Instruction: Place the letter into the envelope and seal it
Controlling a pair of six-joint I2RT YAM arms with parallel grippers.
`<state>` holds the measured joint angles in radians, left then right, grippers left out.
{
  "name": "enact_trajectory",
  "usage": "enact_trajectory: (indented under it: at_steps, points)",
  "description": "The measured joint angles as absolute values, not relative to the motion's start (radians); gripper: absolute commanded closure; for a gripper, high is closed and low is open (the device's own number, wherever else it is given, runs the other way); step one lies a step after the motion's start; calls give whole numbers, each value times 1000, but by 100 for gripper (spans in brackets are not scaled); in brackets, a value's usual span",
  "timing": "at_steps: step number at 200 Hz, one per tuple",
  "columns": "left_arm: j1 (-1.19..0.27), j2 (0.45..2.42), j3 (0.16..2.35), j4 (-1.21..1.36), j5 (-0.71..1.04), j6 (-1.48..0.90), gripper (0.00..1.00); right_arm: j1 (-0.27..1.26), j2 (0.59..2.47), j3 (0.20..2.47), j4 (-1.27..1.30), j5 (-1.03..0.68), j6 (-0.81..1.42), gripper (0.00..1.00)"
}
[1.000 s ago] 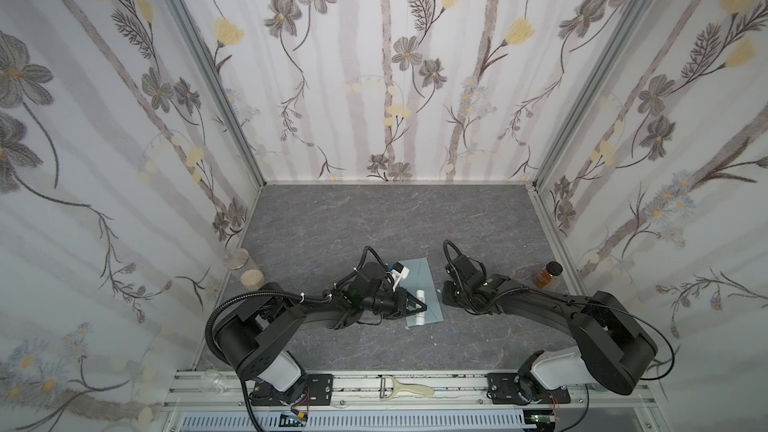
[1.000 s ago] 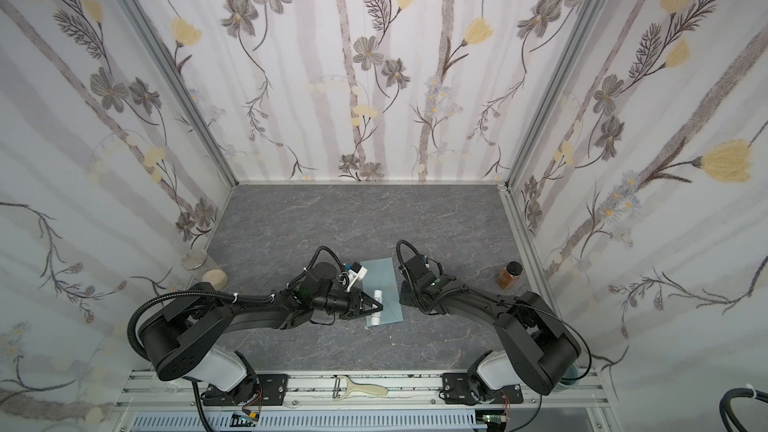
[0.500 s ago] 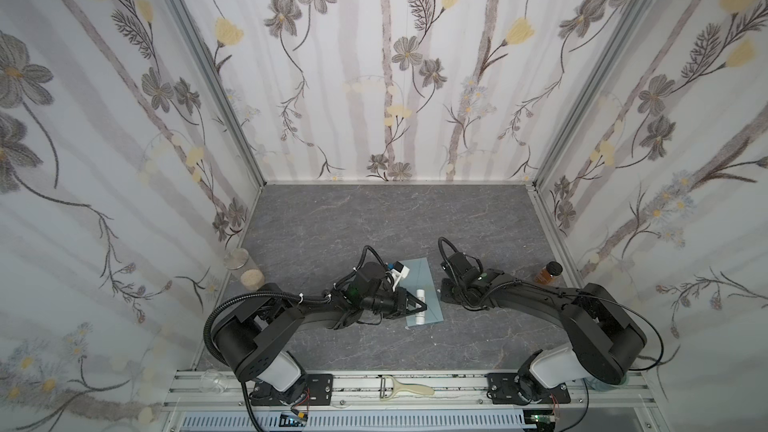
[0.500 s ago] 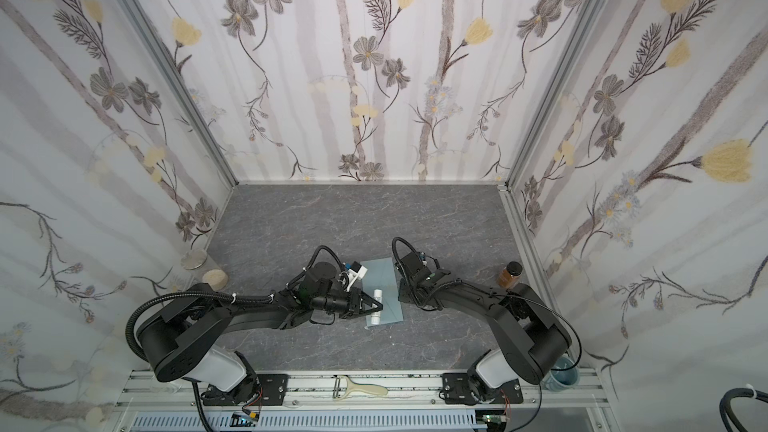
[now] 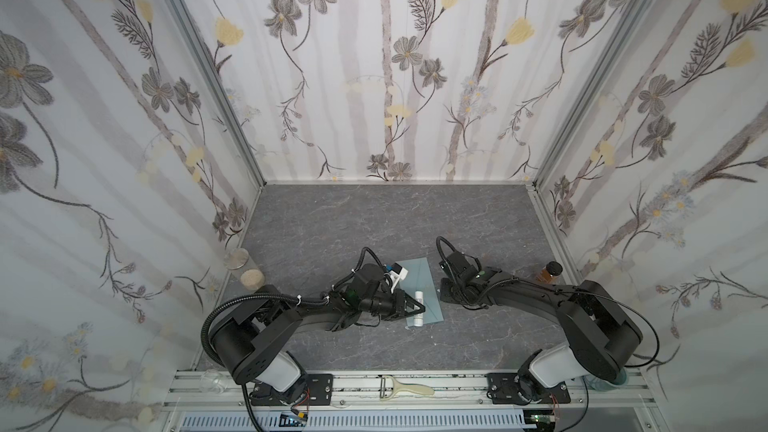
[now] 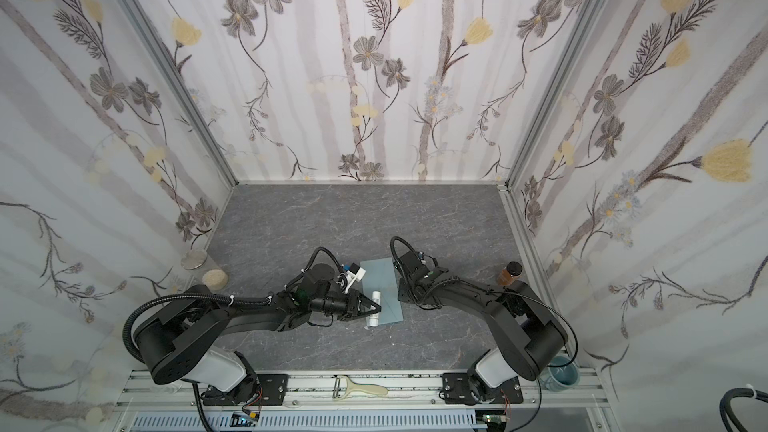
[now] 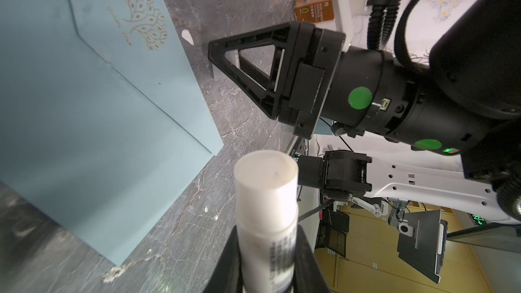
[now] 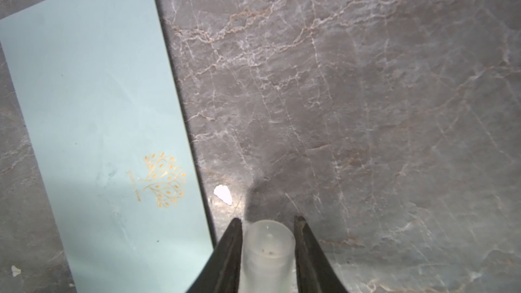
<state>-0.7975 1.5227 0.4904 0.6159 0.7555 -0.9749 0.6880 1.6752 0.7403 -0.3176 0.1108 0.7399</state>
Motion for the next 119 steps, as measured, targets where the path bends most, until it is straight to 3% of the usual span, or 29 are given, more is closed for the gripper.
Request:
enact_trajectory:
  at_steps: [119]
  points:
    - [-822,1597,542,617,783,-975,100,687,1617,834,-353,118,727,70]
